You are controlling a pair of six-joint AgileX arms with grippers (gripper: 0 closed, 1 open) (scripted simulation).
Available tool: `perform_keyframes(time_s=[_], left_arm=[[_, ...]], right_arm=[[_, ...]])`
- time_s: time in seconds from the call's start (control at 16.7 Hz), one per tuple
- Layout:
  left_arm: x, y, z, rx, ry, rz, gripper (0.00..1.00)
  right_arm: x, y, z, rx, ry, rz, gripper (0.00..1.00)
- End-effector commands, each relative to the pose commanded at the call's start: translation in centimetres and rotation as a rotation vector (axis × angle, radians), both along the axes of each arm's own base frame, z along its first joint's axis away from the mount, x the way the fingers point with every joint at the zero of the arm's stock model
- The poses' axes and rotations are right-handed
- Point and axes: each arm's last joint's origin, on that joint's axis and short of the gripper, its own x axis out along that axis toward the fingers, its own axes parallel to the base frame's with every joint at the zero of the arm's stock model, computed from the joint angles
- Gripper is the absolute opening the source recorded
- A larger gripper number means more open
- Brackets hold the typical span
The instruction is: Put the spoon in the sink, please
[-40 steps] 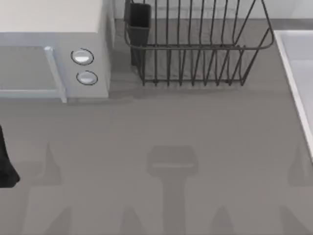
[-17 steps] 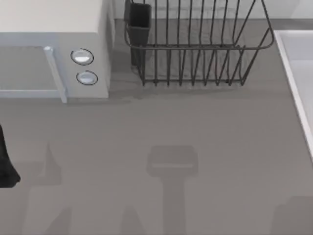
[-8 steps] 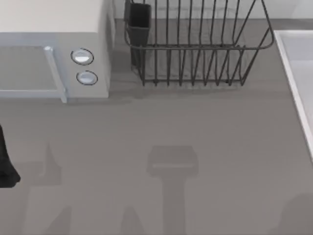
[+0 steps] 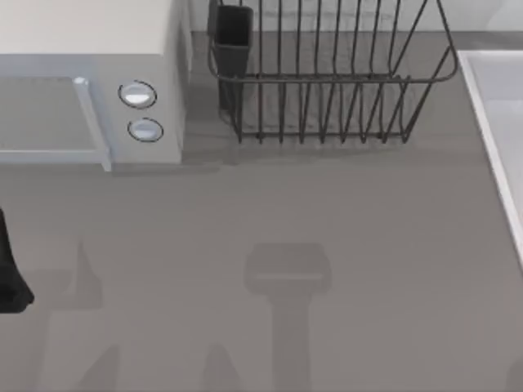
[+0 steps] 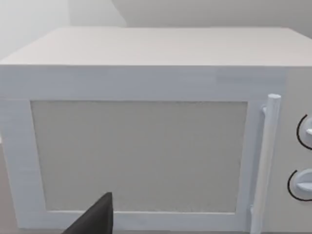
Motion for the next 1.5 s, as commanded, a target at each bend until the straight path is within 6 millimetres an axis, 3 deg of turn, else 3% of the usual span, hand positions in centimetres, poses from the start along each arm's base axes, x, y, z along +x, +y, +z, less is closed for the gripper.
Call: perform_keyframes(time_s=[0.12, 0.36, 1.14, 1.5], left_arm=[[0.00, 0.00, 0.00, 0.000, 0.000, 0.000, 1.00], [0.00, 0.00, 0.00, 0.000, 0.000, 0.000, 1.00], [0.00, 0.00, 0.00, 0.000, 0.000, 0.000, 1.00], [0.00, 0.00, 0.00, 0.000, 0.000, 0.000, 1.00]], right_arm=[[-0.25, 0.12, -0.97, 0.003, 0.007, 0.000, 1.00], [-0.30, 0.14, -1.11, 0.004, 0.008, 0.000, 1.00], [-0.30, 0.14, -1.11, 0.004, 0.008, 0.000, 0.02], [-0.30, 0.14, -1.11, 0.004, 0.008, 0.000, 0.00]])
